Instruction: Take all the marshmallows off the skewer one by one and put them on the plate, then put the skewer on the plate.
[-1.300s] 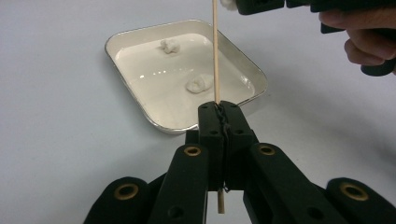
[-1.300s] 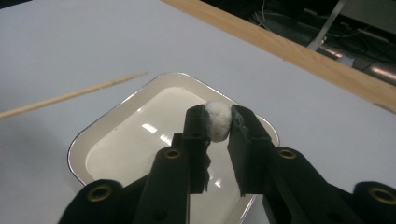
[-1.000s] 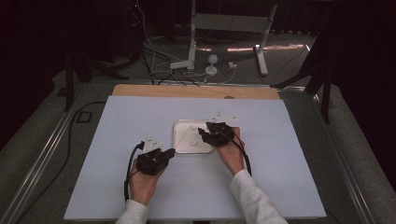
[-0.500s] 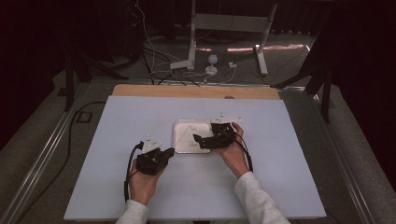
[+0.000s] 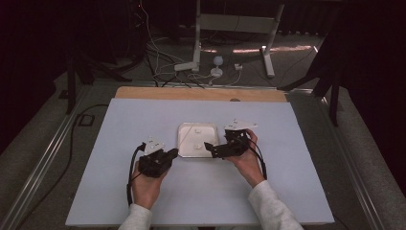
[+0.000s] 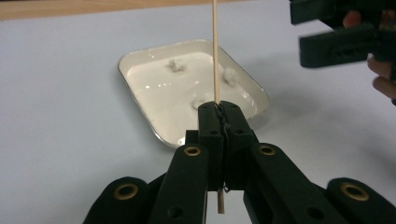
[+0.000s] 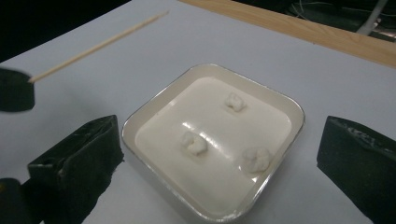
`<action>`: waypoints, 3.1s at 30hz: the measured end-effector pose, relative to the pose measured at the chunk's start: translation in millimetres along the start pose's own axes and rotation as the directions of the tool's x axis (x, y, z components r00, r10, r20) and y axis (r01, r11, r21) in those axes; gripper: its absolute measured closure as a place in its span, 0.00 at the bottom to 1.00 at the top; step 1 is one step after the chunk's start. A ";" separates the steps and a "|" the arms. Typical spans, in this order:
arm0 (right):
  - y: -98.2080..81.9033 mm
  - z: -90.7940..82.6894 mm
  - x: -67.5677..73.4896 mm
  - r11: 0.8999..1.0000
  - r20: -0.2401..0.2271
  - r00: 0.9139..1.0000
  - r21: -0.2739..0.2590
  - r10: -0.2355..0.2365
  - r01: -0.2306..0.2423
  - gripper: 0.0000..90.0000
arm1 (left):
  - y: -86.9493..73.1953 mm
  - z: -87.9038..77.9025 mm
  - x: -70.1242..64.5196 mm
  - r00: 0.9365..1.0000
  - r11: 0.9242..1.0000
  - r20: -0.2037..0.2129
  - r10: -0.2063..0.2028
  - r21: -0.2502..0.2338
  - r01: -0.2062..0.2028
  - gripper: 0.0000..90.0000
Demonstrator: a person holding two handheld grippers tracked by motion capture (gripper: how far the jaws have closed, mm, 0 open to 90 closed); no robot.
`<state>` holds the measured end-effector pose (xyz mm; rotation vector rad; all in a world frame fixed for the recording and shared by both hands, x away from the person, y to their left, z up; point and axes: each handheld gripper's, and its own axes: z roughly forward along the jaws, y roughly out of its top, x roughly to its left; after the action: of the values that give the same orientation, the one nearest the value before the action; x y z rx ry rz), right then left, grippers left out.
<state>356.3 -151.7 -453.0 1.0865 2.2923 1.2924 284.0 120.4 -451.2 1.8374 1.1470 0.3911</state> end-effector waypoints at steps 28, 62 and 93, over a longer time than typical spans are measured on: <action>-31.3 -52.7 -21.1 1.000 0.046 0.999 -0.021 0.001 0.000 0.00 | 24.0 30.9 -4.8 0.998 0.998 -0.038 -0.047 -0.044 0.045 0.99; -60.0 -95.5 -38.5 0.998 0.090 0.995 -0.064 0.032 -0.026 0.00 | 29.0 61.8 -8.9 0.992 0.996 -0.097 -0.084 -0.037 0.080 0.99; -69.3 -116.0 -47.4 0.994 0.120 0.991 -0.096 0.066 -0.055 0.00 | 9.4 93.6 -6.2 0.966 0.988 -0.214 -0.143 0.023 0.151 0.99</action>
<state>289.2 -278.2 -451.1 1.1785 2.1045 1.3016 347.4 64.4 -492.8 1.7615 1.4362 0.4902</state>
